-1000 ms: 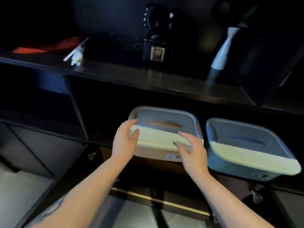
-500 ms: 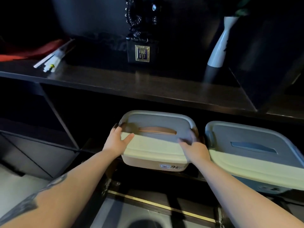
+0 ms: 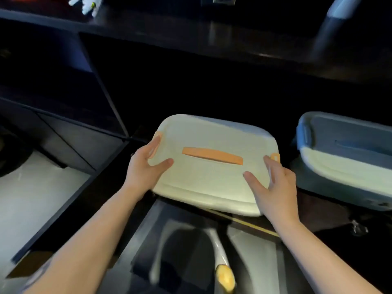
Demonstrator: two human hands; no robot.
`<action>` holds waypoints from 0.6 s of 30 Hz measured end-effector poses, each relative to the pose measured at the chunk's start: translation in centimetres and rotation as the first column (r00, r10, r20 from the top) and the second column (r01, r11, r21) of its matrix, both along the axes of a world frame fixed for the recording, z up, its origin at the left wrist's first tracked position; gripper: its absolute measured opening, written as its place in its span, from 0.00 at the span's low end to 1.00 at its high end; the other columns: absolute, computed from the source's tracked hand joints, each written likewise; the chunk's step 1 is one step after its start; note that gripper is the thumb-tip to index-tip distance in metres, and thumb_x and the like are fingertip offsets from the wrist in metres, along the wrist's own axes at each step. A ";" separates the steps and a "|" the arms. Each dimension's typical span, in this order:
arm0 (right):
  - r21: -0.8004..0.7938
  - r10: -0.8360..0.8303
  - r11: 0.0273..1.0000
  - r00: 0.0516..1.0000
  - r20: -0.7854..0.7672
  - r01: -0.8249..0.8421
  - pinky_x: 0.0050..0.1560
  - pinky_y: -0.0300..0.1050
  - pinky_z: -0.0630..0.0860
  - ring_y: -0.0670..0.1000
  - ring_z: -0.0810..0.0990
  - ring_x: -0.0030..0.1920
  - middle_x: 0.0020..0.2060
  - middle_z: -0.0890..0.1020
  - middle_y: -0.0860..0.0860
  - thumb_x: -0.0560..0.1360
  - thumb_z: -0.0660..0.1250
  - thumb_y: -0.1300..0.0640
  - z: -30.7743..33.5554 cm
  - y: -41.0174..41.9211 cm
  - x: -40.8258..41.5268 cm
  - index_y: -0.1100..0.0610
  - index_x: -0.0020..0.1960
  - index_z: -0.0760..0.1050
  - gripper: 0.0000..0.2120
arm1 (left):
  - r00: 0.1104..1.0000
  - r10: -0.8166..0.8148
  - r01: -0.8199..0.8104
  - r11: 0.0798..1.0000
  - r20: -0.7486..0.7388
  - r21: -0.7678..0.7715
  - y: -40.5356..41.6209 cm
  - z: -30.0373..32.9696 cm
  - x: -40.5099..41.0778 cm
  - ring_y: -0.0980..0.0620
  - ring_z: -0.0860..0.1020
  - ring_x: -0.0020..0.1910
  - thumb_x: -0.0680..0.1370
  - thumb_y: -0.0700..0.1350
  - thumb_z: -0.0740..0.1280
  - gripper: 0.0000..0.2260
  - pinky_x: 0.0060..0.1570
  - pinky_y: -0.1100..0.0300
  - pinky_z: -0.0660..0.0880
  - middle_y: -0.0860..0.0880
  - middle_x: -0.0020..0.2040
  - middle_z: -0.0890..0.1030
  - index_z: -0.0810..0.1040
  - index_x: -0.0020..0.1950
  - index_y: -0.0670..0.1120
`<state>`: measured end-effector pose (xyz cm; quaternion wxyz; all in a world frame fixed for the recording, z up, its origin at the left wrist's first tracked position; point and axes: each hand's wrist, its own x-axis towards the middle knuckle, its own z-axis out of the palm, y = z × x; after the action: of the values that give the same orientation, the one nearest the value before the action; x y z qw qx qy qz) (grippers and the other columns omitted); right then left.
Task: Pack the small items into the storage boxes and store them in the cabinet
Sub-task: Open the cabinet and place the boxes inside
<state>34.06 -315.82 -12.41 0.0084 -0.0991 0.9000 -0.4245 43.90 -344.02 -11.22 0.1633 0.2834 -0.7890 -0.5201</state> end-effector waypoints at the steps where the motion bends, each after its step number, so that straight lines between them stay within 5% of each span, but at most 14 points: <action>1: -0.022 0.006 1.000 1.000 0.003 -0.006 0.57 0.36 0.62 0.21 0.58 0.53 0.67 0.67 0.50 0.70 0.70 0.39 -0.3 0.1 1.8 0.43 0.71 0.65 0.32 | 1.000 0.024 -0.024 1.000 0.013 0.005 0.3 -0.3 2.1 0.54 0.70 0.66 0.70 0.46 0.75 0.33 0.66 0.51 0.68 0.56 0.66 0.72 0.67 0.71 0.57; 5: -0.054 0.004 0.999 0.998 0.071 0.000 0.57 0.33 0.61 0.31 0.61 0.57 0.66 0.67 0.48 0.68 0.71 0.40 -2.1 -0.1 7.8 0.43 0.69 0.68 0.31 | 0.994 0.101 -0.102 0.994 0.031 0.029 0.7 -2.6 8.9 0.59 0.72 0.61 0.67 0.46 0.77 0.31 0.61 0.56 0.70 0.61 0.61 0.73 0.71 0.67 0.60; 9: -0.017 -0.011 1.000 0.972 0.236 0.015 0.61 0.36 0.60 0.42 0.63 0.62 0.68 0.65 0.48 0.68 0.72 0.43 -6.1 -0.9 11.2 0.44 0.68 0.68 0.31 | 0.996 0.072 -0.072 0.997 0.046 0.002 0.5 -7.1 12.1 0.72 0.73 0.50 0.68 0.43 0.76 0.30 0.43 0.73 0.72 0.63 0.54 0.74 0.70 0.62 0.65; 14: 0.016 -0.019 1.000 0.947 0.322 0.014 0.62 0.39 0.63 0.45 0.66 0.62 0.66 0.66 0.49 0.67 0.72 0.42 -15.9 -1.5 10.8 0.46 0.69 0.69 0.32 | 0.997 0.030 -0.032 0.999 0.076 0.021 -0.1 -17.6 12.0 0.53 0.76 0.58 0.68 0.35 0.75 0.31 0.53 0.66 0.73 0.50 0.61 0.76 0.70 0.68 0.49; 18: 0.081 -0.033 0.997 0.953 0.301 0.009 0.61 0.39 0.64 0.42 0.66 0.61 0.66 0.66 0.48 0.67 0.70 0.39 -26.2 -1.8 8.0 0.43 0.70 0.67 0.32 | 0.998 0.043 -0.050 0.988 0.056 0.144 -0.3 -27.9 9.3 0.53 0.74 0.60 0.66 0.33 0.75 0.34 0.55 0.64 0.73 0.53 0.62 0.75 0.69 0.67 0.53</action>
<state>42.05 -317.64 -38.62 0.1454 -0.0231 0.9052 -0.3987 53.20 -344.33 -39.14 0.1335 0.3265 -0.7463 -0.5644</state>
